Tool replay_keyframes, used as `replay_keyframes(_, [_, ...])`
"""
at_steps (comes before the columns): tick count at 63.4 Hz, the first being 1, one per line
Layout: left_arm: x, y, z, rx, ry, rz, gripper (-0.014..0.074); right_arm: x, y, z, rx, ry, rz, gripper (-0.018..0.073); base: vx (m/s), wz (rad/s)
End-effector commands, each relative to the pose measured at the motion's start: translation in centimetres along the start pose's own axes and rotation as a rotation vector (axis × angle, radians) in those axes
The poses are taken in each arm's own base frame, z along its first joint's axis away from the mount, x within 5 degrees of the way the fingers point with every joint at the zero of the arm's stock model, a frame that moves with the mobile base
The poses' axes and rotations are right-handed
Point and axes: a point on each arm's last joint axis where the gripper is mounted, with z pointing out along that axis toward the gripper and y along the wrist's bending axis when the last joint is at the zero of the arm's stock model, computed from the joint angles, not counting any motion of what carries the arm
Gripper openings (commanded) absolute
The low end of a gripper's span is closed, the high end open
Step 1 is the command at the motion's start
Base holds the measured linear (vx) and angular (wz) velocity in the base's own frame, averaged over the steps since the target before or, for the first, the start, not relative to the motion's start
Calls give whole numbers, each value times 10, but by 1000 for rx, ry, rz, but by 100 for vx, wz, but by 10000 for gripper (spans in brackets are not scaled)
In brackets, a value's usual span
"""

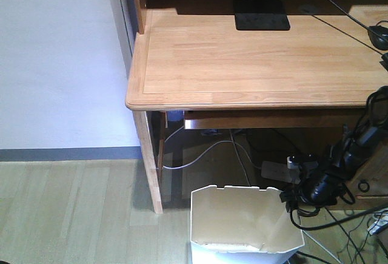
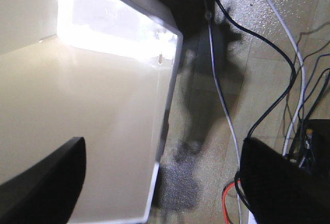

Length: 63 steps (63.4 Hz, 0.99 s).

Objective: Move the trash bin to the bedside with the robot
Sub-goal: 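Lower the right gripper down to the rim of the white bin, then close the right gripper on the bin rim and lift it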

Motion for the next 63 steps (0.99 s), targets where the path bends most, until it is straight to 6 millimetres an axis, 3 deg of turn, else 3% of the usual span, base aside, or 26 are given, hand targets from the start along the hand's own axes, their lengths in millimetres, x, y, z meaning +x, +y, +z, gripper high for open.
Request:
replay_keyframes(1, [-14, 0, -2, 5, -97, -9, -6, -20, -5, -3, 14, -63, -10, 584, 0, 0])
replay_keyframes(25, [-14, 0, -2, 5, -97, -9, -6, -23, -9, 58, 5, -26, -20, 540, 0, 0])
replay_keyframes(32, [-14, 0, -2, 5, -97, -9, -6, -19, -8, 71, -8, 6, -27, 440, 0, 0])
replay_keyframes(39, [-14, 0, -2, 5, -97, -9, -6, -17, -7, 81, -35, 51, -28, 256, 0, 0])
replay_keyframes(47, [-14, 0, -2, 5, -97, -9, -6, -21, -5, 79, -65, 78, -9, -15, 0, 0])
replay_keyframes(63, [-14, 0, -2, 5, -97, -9, -6, -48, -7, 44, -75, -8, 37, -10, 0, 0])
